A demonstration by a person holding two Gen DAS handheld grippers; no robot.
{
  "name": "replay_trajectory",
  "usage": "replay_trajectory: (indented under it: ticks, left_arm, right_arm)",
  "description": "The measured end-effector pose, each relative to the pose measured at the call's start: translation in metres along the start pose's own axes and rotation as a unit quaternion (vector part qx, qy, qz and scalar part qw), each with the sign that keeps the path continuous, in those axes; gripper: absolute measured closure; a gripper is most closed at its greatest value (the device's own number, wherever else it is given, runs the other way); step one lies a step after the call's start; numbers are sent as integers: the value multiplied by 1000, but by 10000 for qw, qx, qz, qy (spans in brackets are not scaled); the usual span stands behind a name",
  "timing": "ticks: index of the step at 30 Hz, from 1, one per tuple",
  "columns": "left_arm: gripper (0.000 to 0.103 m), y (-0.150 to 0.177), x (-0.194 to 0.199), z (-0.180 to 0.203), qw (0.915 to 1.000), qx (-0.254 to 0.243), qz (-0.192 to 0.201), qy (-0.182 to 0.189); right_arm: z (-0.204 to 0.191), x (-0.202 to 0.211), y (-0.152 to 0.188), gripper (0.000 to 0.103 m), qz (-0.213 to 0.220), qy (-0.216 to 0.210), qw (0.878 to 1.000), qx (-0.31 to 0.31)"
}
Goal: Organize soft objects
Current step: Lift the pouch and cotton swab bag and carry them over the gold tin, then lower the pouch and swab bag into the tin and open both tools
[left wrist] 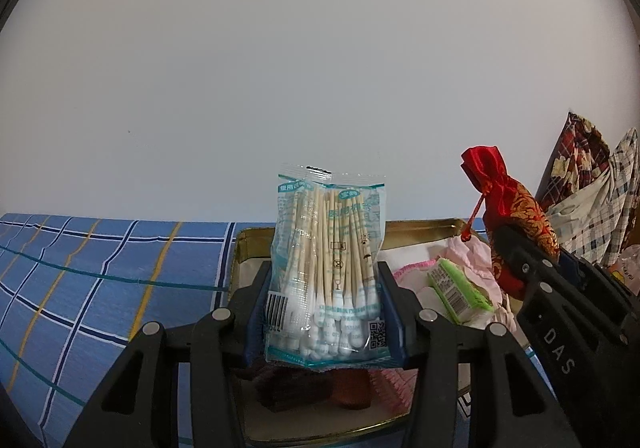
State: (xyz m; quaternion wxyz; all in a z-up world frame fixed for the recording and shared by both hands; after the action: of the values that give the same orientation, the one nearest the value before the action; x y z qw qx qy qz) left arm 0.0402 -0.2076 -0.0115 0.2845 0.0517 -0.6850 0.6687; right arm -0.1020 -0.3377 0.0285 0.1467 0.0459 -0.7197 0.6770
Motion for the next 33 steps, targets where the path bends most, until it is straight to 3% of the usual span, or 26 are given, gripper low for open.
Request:
replay_trajectory:
  ticks: [14, 26, 29, 33]
  left_arm:
    - [52, 6, -19, 3, 9990, -75, -305, -305]
    - [52, 3, -28, 25, 9958, -444, -390, -699]
    - [51, 4, -27, 23, 9948, -472, -420, -803]
    - [47, 5, -23, 26, 9955, -399, -398, -765]
  right_arm:
    - [18, -24, 12, 80, -379, 72, 9993, -2]
    - [19, -33, 18, 80, -617, -24, 9980, -107]
    - [18, -36, 19, 78, -685, -59, 9976, -119]
    - [18, -38, 22, 67, -737, -71, 9971, -145]
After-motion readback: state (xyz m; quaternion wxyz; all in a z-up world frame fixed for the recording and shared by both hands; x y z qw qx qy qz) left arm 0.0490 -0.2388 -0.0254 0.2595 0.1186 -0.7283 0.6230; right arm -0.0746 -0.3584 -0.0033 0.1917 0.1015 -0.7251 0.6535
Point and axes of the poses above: each gripper's, at about its wrist camera, not at the fingertips, and x roughly against the way its jaws point, z to its right, y to its underside, the point moved 3 cm from there along -x, roughly the way its jaws point, and after that the axes turned 9 degrees about -y, right-handed, at the moved point
